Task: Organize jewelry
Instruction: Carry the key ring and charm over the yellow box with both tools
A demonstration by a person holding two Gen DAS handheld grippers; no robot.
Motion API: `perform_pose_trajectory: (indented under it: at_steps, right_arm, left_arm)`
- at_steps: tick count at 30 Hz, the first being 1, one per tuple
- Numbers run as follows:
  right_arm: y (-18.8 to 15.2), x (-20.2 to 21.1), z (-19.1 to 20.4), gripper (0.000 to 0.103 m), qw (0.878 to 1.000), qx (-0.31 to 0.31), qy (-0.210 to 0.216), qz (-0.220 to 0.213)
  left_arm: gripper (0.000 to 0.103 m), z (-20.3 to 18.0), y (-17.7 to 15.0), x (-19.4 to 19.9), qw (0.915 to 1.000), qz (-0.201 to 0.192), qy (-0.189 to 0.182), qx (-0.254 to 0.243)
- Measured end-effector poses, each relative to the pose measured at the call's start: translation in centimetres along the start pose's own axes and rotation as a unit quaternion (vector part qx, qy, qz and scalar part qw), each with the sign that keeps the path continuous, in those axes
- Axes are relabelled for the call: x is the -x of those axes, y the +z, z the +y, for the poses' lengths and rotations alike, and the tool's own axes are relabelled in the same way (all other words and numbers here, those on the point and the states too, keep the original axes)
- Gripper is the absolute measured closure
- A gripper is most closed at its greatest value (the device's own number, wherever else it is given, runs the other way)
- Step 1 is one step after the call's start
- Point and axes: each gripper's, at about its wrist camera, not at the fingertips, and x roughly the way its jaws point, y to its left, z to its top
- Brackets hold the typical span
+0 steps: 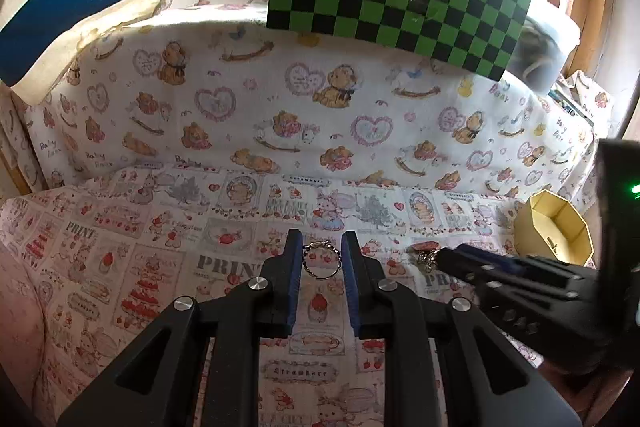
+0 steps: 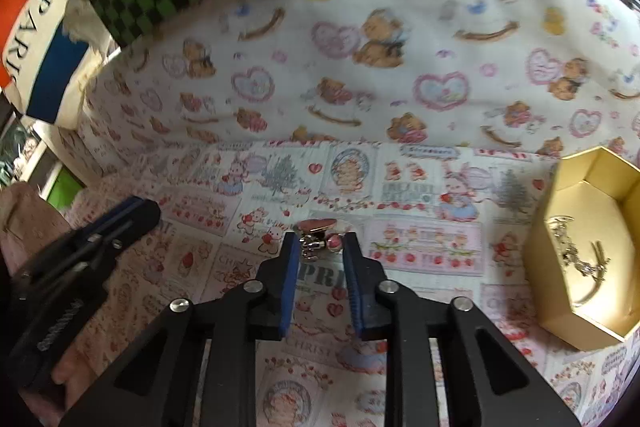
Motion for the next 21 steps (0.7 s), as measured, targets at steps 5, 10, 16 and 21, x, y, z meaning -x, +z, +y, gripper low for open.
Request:
perform_pose_trajectory:
  at_steps: [5,10,16,21]
  right_arm:
    - [-0.1,-0.6,0.6,0.095,1.000,0.007,-0.006,0.003]
    - [-0.9,1.3,0.2,0.096,1.000,0.012,-0.004,-0.009]
    - [-2.3,5.3,-0.8,0.096,0.999,0.028,-0.001,-0.038]
    - [-3.9,8.2,-2.5,0.096,0.996,0.018,0.016,-0.082]
  left_arm:
    - [0.084,0.5,0.2,0.0,0.9997,0.005,-0.014,0.018]
    - [0.084,0.4,0.0,0.2,0.9998,0.002,-0.008,0.016]
    - [0.084,-0.2,-0.1,1.2,0.9998,-0.011,-0.010,0.014]
    - [0.084,-1.1,-0.4,1.9,0.9997,-0.024,0.005,0.006]
